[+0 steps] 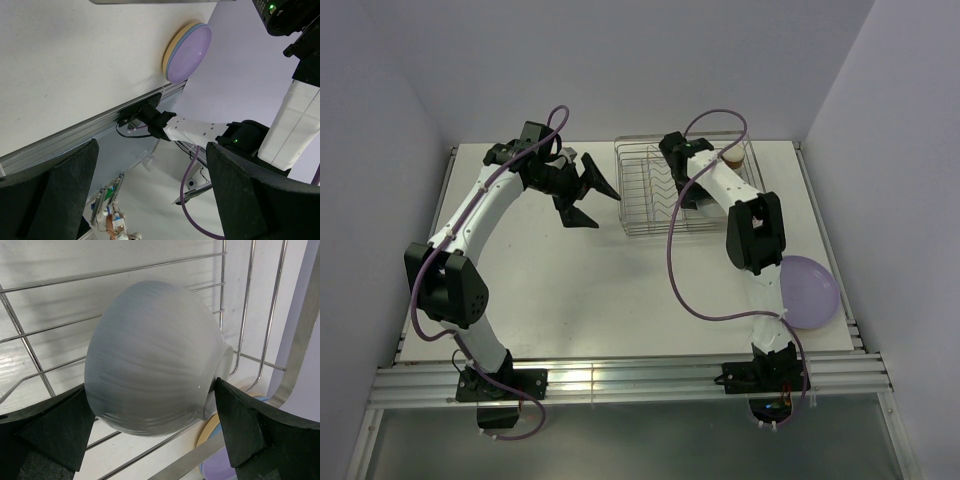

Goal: Load the mixed dishes into the dish rack

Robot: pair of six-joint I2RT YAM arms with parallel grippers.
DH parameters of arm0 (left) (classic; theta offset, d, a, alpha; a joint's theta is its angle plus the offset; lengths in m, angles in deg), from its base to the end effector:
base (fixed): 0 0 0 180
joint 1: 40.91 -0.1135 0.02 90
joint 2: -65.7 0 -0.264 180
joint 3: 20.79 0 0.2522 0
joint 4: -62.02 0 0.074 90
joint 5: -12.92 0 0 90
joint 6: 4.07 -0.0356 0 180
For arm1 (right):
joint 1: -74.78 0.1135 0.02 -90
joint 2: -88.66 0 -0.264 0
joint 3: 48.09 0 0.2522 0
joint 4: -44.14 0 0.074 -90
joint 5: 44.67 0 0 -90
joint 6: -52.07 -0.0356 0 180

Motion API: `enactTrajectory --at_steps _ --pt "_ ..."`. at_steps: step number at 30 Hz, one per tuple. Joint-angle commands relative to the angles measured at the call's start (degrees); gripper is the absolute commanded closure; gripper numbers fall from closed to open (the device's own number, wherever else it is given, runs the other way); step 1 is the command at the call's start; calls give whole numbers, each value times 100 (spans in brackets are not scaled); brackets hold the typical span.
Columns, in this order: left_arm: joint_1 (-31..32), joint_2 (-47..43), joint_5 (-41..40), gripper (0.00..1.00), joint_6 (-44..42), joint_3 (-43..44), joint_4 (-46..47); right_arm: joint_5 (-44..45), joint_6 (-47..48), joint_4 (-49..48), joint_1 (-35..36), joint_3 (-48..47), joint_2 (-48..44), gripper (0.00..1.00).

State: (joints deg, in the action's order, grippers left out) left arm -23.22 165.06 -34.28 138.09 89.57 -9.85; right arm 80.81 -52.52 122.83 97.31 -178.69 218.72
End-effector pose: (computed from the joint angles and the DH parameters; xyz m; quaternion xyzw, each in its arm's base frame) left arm 0.3349 -0.1322 0.3346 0.1794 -0.8879 0.4236 0.0102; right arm 0.4358 0.1584 0.2171 -0.0342 0.9473 -0.2560 0.1897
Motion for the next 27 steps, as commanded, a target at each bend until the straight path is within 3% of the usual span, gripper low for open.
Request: enactTrajectory --at_steps 1,17,20,27 --pt "-12 -153 158 5 -39 0 63 -525 -123 -340 15 196 -244 0" --pt "-12 -188 149 5 66 -132 185 152 -518 -95 -328 258 19 0" --pt "15 -179 158 5 92 -141 212 -164 -300 -329 -231 327 -24 0" --pt "32 -319 149 5 180 -264 317 -1895 -9 -973 -248 873 -464 0"
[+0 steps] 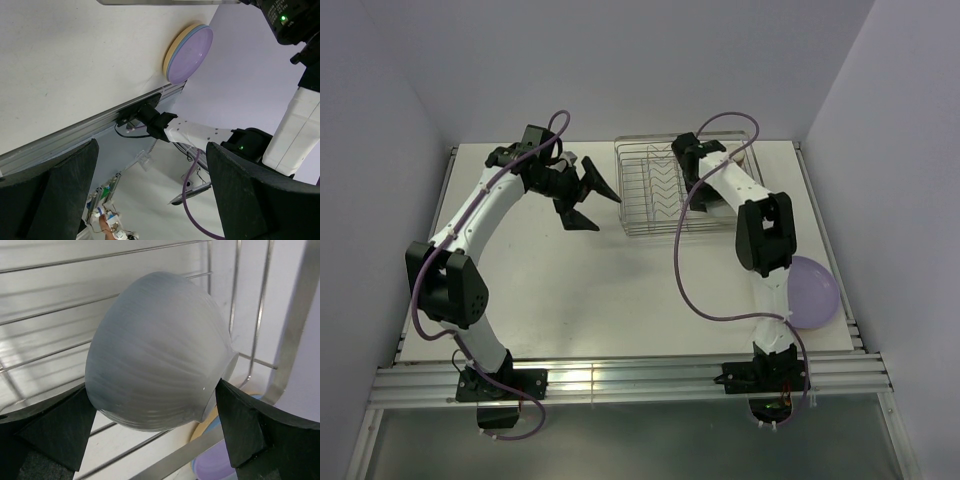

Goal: Load the mixed dishes into the dish rack

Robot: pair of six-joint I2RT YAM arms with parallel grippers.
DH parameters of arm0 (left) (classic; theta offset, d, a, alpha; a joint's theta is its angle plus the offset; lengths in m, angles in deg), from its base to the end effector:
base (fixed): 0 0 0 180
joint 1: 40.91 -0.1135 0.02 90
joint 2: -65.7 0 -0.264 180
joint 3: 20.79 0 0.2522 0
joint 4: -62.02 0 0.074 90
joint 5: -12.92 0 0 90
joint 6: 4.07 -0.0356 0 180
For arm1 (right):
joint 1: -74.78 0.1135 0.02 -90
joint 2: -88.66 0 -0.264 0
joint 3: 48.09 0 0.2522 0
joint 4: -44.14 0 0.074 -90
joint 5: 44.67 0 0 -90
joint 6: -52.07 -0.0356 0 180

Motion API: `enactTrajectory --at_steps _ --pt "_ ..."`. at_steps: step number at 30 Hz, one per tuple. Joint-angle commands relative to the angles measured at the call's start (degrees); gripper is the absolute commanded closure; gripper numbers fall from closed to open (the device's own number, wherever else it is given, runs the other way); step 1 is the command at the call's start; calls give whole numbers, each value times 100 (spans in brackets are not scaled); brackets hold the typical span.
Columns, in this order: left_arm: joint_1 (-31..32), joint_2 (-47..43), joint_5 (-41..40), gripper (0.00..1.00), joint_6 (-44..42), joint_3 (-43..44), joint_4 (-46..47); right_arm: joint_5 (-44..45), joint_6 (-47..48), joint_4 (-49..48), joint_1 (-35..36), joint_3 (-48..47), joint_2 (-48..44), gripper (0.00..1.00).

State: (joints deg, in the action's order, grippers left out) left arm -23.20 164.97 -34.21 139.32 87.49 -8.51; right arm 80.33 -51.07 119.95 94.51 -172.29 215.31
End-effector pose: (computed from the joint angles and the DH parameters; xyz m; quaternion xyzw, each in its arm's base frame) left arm 0.3349 -0.1324 0.3256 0.1908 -0.8864 0.4213 0.0197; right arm 0.4310 0.1329 0.2135 -0.0238 0.9489 -0.2593 0.1782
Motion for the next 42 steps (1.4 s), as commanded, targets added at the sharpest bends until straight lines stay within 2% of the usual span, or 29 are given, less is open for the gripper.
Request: enactTrajectory --at_steps 1,9,12,15,19,24,30,37,39,42 --pt "30 -320 142 5 67 -74 202 -1883 -162 -650 31 207 -97 0" --pt "48 -487 160 5 207 -302 377 -1867 -188 -624 -92 171 -176 0" --pt "92 -504 178 5 251 -346 456 -1095 -284 -254 -118 -5 148 0" --pt "136 -496 143 5 260 -320 448 -110 -609 -183 -101 214 53 0" --pt "153 -522 151 4 304 -390 492 330 -698 -702 -109 847 -535 0" --pt "206 -452 169 5 339 -338 527 691 -671 -421 -39 497 -246 0" --pt "232 -408 160 5 304 -241 483 1693 -882 -588 190 637 -501 0" --pt "224 -373 204 5 269 -224 439 1721 -621 -955 286 575 -563 0" --pt "224 -329 221 5 251 -171 439 1677 -820 -597 304 260 -405 0" --pt "215 -294 213 5 207 -109 369 1386 -575 -729 365 172 -308 0"
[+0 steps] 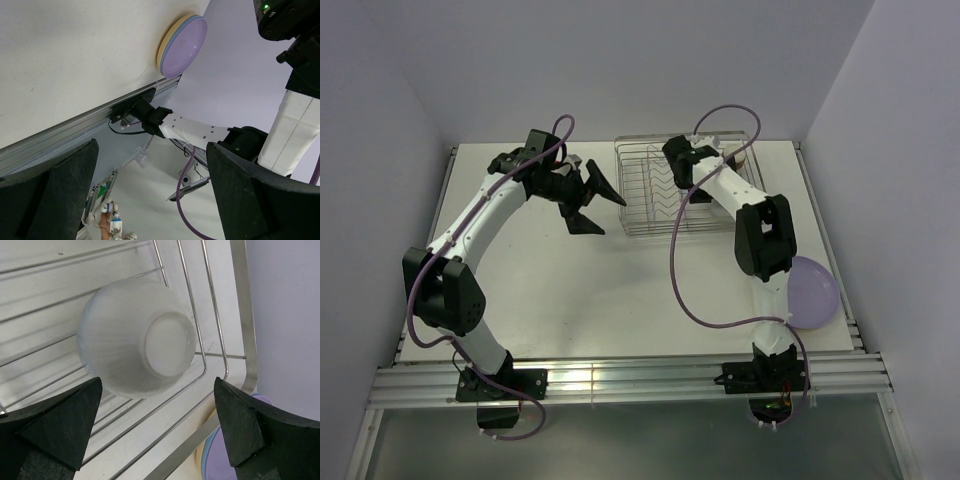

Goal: Load the mixed dishes into the dish rack

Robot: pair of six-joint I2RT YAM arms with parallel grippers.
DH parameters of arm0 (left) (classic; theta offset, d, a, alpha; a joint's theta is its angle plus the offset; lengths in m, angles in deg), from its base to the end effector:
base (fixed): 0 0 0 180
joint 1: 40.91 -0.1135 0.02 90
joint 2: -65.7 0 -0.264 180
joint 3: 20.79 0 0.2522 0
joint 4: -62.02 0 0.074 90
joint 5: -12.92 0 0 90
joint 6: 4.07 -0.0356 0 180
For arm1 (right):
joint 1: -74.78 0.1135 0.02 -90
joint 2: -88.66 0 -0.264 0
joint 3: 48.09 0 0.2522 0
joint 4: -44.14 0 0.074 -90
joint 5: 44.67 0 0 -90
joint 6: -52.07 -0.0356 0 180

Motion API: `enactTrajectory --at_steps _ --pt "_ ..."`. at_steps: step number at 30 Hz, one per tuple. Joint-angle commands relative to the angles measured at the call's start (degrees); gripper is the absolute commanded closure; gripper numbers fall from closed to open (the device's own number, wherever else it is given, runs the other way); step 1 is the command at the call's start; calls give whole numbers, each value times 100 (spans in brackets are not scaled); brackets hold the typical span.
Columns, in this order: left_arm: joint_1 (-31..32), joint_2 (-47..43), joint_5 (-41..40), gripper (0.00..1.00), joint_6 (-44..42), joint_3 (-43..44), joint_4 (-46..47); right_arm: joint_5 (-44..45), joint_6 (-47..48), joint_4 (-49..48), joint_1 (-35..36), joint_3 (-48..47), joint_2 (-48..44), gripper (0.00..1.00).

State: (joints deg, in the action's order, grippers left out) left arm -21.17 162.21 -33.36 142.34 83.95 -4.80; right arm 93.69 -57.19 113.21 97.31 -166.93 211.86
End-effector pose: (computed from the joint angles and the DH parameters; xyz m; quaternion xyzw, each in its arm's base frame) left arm 0.3225 -0.1419 0.3268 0.1854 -0.8798 0.4371 0.0233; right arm 0.4202 0.1455 0.2216 0.0332 0.9041 -0.3318 0.2674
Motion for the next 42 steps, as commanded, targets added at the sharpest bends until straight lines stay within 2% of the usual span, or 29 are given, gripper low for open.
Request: enactTrajectory --at_steps 1,4,8,12,14,18,21,23,25,31,35,42 --pt "12 -9 128 5 -94 254 -3 7 -6 23 94 -477 90 0" --pt "-15 0 127 5 -138 254 -56 -204 11 -29 138 -400 -75 0" --pt "-15 52 93 5 -182 350 -125 -502 -314 558 156 -820 -436 0" --pt "46 245 -232 7 -428 1130 -546 -1134 -700 893 -107 -629 -1200 0" --pt "125 359 -417 8 -594 1395 -714 -1626 -964 1069 -318 -199 -1762 1" --pt "249 430 -654 9 -780 1774 -969 -1944 -1184 1009 -906 1092 -3009 4" --pt "319 386 -769 9 -832 1748 -961 -2365 -1229 929 -1258 2303 -3924 5" --pt "363 343 -883 10 -850 1713 -908 -2550 -1255 859 -1575 2771 -4487 8" --pt "424 316 -953 10 -876 1669 -873 -2726 -1281 737 -1707 3489 -4934 13" --pt "565 79 -1261 10 -1096 1362 -829 -3455 -1755 579 -1734 4890 -5550 29" --pt "583 0 -1270 10 -1140 1282 -811 -3561 -1984 244 -1734 5409 -5842 44" --pt "636 -36 -1217 10 -1210 1299 -838 -3307 -2028 -125 -1769 5446 -5377 46"
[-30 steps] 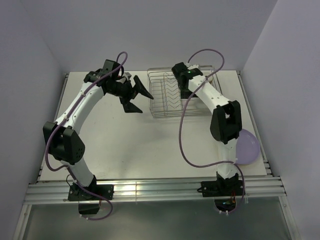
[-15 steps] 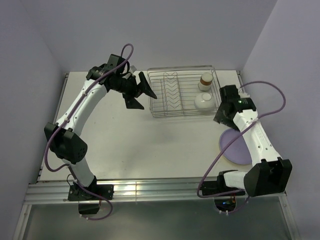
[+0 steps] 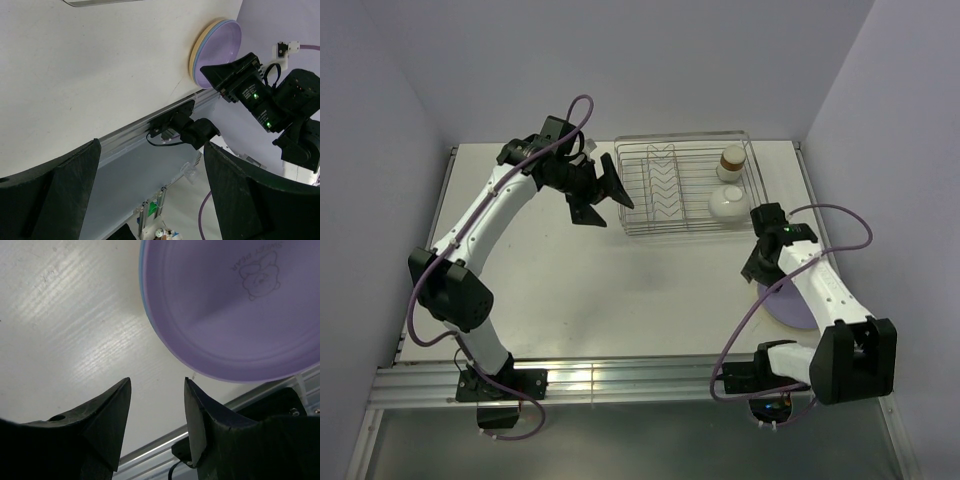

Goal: Load the mixed dishes into the dish rack

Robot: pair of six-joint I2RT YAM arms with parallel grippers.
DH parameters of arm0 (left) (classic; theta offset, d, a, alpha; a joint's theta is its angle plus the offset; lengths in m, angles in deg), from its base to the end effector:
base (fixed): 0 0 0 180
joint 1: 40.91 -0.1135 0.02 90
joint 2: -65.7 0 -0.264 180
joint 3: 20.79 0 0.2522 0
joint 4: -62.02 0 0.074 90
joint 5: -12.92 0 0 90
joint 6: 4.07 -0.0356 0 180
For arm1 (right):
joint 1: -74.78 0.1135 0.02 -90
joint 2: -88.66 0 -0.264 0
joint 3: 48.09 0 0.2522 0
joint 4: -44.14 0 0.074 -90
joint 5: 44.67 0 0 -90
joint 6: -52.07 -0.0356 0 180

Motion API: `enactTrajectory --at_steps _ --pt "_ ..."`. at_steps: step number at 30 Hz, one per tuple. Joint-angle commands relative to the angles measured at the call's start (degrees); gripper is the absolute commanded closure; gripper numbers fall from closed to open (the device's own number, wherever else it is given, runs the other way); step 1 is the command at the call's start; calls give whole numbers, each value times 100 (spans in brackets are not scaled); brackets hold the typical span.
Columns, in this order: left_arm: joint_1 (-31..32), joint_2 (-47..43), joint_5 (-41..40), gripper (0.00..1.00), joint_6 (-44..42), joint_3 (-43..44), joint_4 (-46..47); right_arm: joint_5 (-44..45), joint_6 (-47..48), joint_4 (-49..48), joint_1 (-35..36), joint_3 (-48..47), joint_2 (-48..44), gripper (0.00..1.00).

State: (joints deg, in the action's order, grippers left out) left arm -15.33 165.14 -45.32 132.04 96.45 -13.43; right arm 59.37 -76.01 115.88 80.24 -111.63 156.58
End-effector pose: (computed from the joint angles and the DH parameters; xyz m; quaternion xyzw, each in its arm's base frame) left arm 0.3159 -0.1720 0.3629 -0.0896 0.9226 -0.3699 0.0633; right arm 0.1982 0.0103 0.2335 0.2909 0.9414 -0.0682 0.1564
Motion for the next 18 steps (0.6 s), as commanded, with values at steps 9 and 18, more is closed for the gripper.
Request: enactTrajectory --at_steps 9,18 --pt "52 -337 -13 10 -260 128 -71 494 99 -954 -431 -383 1170 46" --pt "52 -285 22 10 -295 181 -106 170 346 -1490 -906 -410 1724 47"
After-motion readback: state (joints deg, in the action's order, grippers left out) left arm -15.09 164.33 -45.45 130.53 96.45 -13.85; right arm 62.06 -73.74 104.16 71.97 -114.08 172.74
